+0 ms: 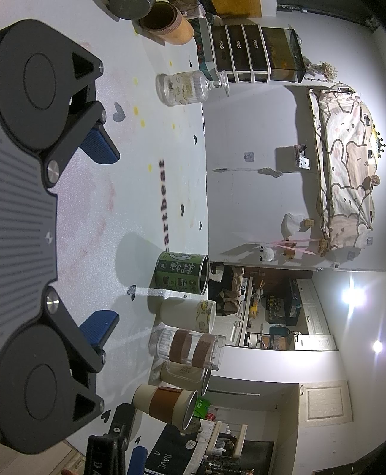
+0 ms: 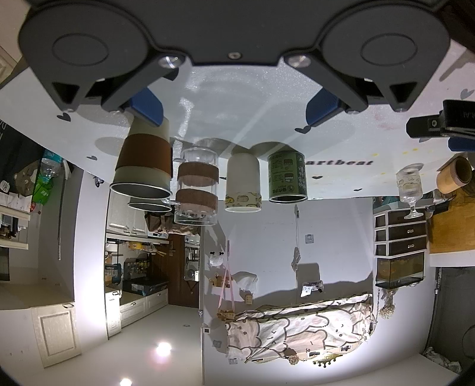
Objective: Flip cup upright
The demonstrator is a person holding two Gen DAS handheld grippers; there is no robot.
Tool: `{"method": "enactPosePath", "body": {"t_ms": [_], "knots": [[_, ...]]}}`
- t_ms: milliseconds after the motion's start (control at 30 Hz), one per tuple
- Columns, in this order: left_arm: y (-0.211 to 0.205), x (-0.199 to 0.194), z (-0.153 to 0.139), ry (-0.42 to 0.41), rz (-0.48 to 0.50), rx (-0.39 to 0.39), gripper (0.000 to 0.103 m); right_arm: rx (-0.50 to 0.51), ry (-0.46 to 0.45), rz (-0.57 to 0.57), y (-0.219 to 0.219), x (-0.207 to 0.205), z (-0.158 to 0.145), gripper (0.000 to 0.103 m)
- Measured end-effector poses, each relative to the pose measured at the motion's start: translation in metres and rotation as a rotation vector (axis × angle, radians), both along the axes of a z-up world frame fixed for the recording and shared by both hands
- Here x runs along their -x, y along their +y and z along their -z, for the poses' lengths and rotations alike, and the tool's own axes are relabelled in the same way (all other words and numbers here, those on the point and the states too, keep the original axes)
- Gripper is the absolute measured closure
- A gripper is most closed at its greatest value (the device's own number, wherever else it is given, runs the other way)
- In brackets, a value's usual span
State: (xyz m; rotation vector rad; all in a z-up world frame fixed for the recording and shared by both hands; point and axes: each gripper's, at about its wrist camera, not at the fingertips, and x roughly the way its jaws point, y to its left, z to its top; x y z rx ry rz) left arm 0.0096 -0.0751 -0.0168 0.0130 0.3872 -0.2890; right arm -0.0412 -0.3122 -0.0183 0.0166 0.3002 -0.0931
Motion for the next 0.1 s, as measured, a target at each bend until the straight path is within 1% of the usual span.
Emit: {"method": "enactPosePath", "body": {"t_ms": [100], "knots": [[-0.0002, -0.0002, -0.0003, 0.000, 0.002, 0.000, 0.000, 0.001, 0.000, 0.000, 0.0000, -0.0001, -0.0001, 0.000]]}}
